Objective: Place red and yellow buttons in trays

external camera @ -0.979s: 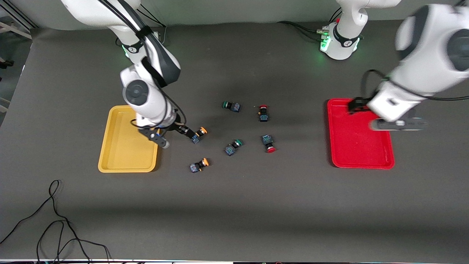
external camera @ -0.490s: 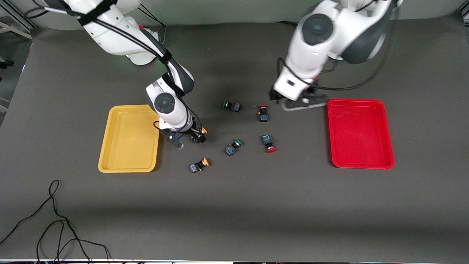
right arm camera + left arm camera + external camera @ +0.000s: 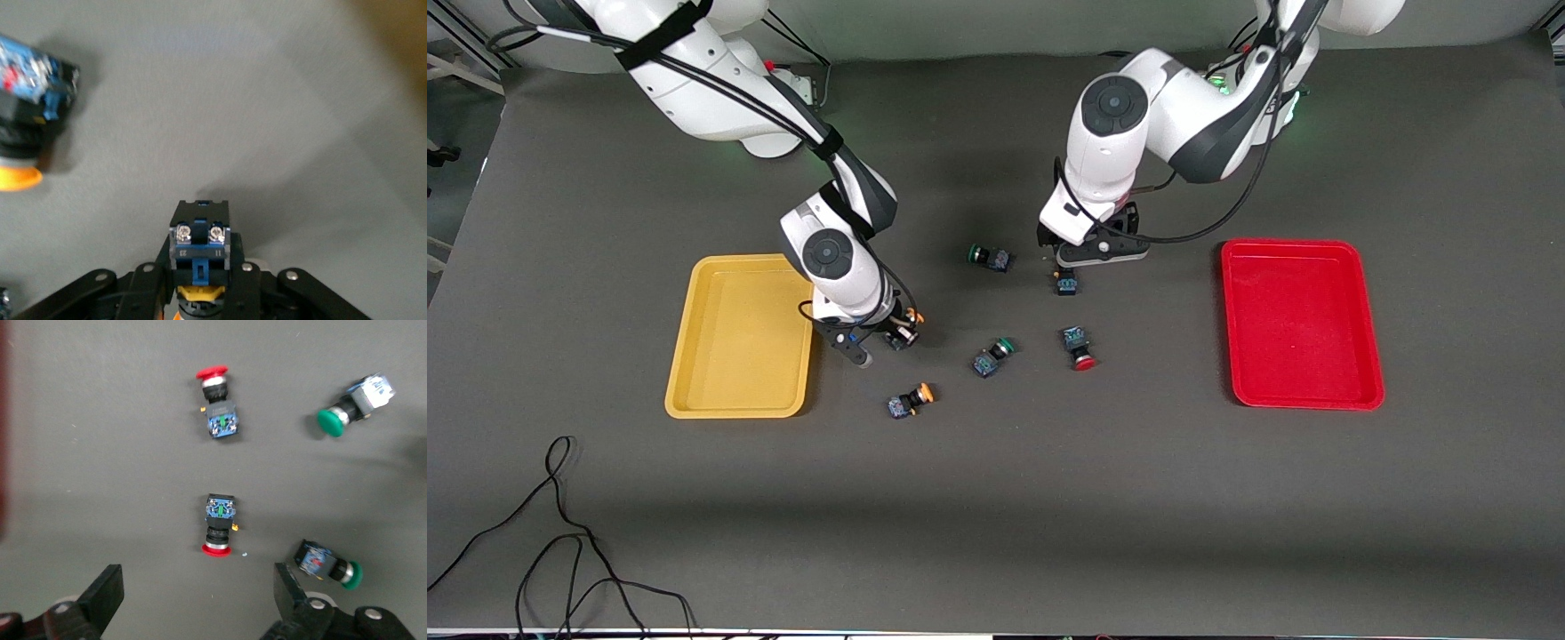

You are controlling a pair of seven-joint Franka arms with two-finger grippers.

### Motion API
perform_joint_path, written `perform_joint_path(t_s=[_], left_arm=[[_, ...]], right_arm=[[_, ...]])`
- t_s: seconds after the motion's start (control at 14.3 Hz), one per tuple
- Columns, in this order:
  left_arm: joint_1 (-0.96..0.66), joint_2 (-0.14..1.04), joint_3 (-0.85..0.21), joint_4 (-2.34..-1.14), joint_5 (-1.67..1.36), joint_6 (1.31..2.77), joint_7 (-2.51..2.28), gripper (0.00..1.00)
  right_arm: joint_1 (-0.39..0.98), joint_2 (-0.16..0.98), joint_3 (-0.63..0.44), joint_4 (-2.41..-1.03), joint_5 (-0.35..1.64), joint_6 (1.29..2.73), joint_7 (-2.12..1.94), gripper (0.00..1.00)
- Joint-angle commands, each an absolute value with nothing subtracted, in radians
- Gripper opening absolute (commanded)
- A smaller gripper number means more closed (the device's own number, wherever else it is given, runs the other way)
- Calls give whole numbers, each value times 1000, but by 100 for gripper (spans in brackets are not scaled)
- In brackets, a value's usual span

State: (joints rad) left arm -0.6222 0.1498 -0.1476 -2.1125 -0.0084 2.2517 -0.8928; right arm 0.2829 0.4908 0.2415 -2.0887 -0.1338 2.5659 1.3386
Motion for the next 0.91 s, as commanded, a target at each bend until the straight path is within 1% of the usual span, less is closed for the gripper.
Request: perform_joint_path(t_s=[0.0,0.14,0.21,0.28,0.42,0.49,0.56,0.63,0.7,0.77,0.84], left_arm=[[-652,225,-129,-2189,43,2425,-952,100],[-669,309,-127,-2187,73,2509,-972,100],[-672,343,-127,-2187,86,2551,-986,100],[-675,369,-129,-2186,89,2578,-1006,100],[-695,414,-127,-2186,89,2608,-1012,100],[-695,434,-127,-2184,89,2612,-1012,99],[-695,445,-127,-2184,89,2612,-1012,86],[-695,449,-127,-2183,89,2612,-1012,59],[-693,448,-127,-2181,89,2609,-1011,39],[-689,446,-126,-2178,89,2603,-1012,28],[-686,446,-126,-2168,87,2596,-1012,19]], right_arm=[[238,340,244,-2102,-155,2395,1329,0],[209,267,209,-2123,-152,2275,1248,0],[204,237,162,-2150,-152,2255,1192,0],[204,210,103,-2193,-140,2256,1133,0],[204,177,60,-2267,-89,2273,1074,0],[204,175,11,-2299,-90,2278,1054,0],[204,175,-35,-2324,-91,2301,996,0],[204,184,-88,-2347,-84,2328,926,0],[204,201,-131,-2371,-81,2389,875,0],[204,224,-138,-2397,-69,2452,865,1],[204,241,-138,-2408,-49,2491,865,6]])
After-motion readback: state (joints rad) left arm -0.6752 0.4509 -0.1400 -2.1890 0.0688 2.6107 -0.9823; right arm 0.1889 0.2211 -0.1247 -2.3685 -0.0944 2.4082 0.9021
